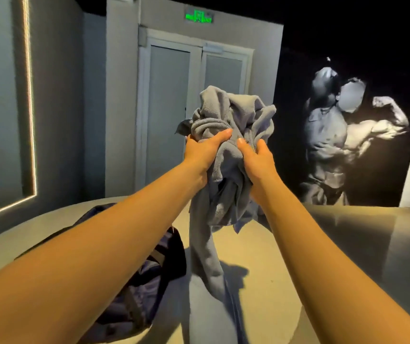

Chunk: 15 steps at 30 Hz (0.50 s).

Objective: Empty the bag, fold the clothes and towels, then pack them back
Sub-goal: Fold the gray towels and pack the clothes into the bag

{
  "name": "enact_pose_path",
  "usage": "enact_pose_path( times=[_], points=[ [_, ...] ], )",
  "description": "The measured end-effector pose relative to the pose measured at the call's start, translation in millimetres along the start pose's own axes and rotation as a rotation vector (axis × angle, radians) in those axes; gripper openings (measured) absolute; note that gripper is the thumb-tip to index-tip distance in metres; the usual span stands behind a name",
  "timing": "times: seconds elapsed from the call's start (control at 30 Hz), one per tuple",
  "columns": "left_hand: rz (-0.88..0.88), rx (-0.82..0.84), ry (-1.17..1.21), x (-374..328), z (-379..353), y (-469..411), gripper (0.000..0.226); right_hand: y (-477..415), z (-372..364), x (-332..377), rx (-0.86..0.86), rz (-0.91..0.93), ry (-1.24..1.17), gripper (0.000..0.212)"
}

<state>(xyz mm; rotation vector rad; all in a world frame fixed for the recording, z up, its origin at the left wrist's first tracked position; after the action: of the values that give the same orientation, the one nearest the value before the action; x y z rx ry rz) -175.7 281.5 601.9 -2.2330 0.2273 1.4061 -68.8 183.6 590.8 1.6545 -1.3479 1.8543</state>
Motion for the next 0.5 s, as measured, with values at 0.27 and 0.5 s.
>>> enact_pose_path(
  times=[0.27,0.5],
  points=[
    [0.294,0.129,-0.412,158.3,74.9,0.6,0.097,24.8,3.0,-133.4,0.077,-0.162,0.273,0.063],
    [-0.234,0.339,-1.63,198.0,149.3,84.3,0.078,85.1,30.0,-219.4,0.127,-0.153,0.533,0.07]
  ],
)
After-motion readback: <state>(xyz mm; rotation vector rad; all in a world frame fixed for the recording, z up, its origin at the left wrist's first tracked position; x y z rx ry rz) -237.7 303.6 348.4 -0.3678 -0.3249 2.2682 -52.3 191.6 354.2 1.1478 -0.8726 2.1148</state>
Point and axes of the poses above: each hand's wrist, its own y-axis away from the middle knuckle, its own z-axis out of the back of the hand, x = y × z, the point moved 5 cm from there along -y, towards the middle knuckle, and after that the axes turned 6 degrees about -x, right-handed, at the moved point
